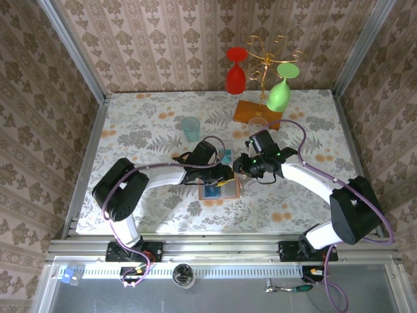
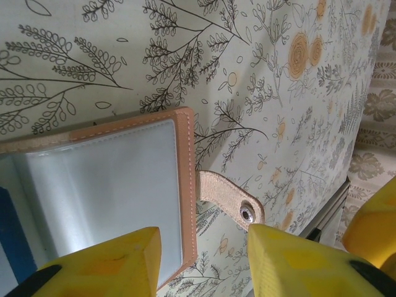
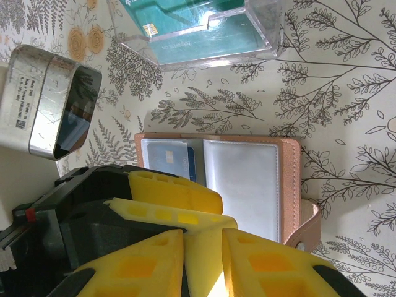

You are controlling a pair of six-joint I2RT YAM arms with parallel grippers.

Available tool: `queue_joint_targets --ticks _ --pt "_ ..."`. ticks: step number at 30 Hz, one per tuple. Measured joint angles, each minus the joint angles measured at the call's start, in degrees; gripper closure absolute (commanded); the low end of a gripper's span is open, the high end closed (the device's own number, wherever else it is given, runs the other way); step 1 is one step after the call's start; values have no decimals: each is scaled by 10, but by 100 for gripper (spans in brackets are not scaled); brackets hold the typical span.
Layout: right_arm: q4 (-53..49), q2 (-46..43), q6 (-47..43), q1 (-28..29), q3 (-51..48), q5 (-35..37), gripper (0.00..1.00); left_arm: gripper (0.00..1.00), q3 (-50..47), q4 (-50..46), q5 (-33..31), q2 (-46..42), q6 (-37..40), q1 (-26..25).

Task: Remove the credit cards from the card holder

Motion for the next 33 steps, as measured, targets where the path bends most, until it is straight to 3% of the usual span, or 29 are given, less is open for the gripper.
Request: queue_joint_targets --ticks 11,18,25,33 --pt "3 28 9 19 7 -14 77 66 -59 0 4 -57 3 51" --pt "13 78 16 46 25 -23 78 80 -112 -10 0 -122 19 86" --pt "34 119 27 66 38 -28 78 94 -167 -13 -5 -134 31 104" --pt "42 129 29 68 38 -36 78 96 -177 -8 -5 -125 33 104"
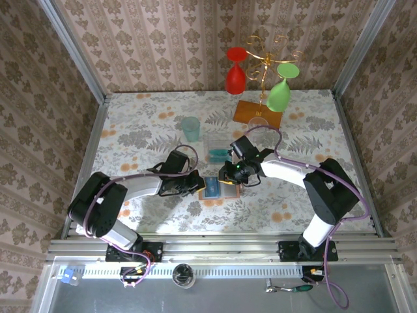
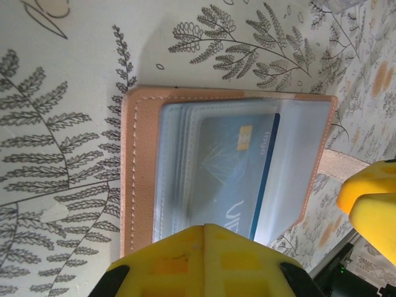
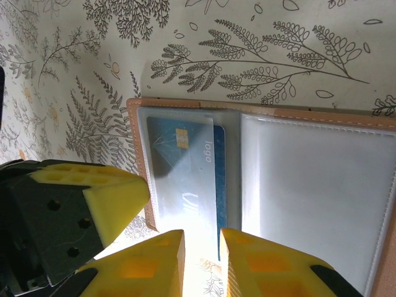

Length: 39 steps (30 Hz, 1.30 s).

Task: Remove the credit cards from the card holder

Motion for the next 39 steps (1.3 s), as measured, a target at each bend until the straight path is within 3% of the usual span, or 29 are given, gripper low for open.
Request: queue_joint_targets --ticks 39 --pt "34 68 12 21 15 -21 76 98 -10 3 -5 2 0 11"
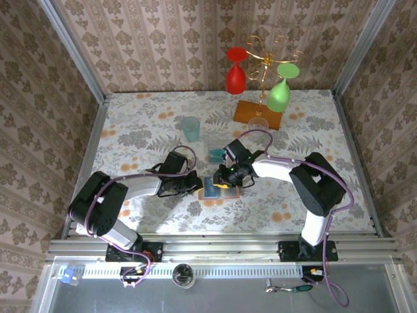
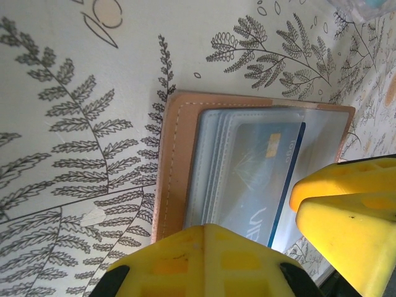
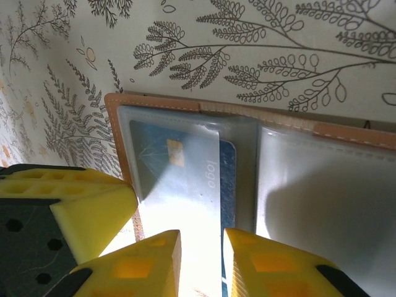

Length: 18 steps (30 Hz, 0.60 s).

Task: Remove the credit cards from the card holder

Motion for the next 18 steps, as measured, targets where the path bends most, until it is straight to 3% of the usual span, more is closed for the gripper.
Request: queue_joint_targets --ticks 18 --pt "8 10 -3 2 0 -1 78 98 0 -1 -2 0 0 0"
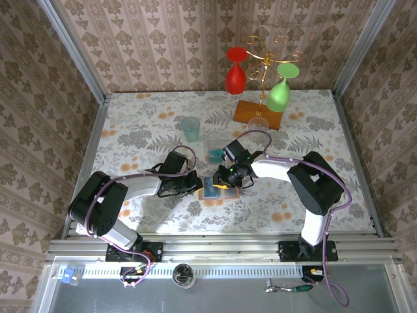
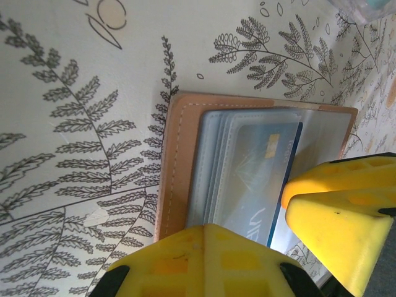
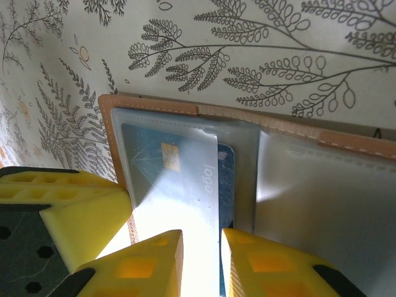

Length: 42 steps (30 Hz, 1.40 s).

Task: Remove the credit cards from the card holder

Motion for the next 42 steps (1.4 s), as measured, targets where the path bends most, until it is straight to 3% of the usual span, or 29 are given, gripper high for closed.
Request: queue_joint_targets --ticks 9,18,33,42 --pt "2 2 -1 3 0 -3 81 98 0 -3 -2 0 0 0" --pt "-2 3 -12 5 5 0 74 98 0 -4 -2 0 0 0" --pt "-35 1 -27 5 16 24 71 98 0 -6 -2 0 2 0" --pt "-38 -21 -27 5 16 28 71 98 37 -65 -8 -22 28 0"
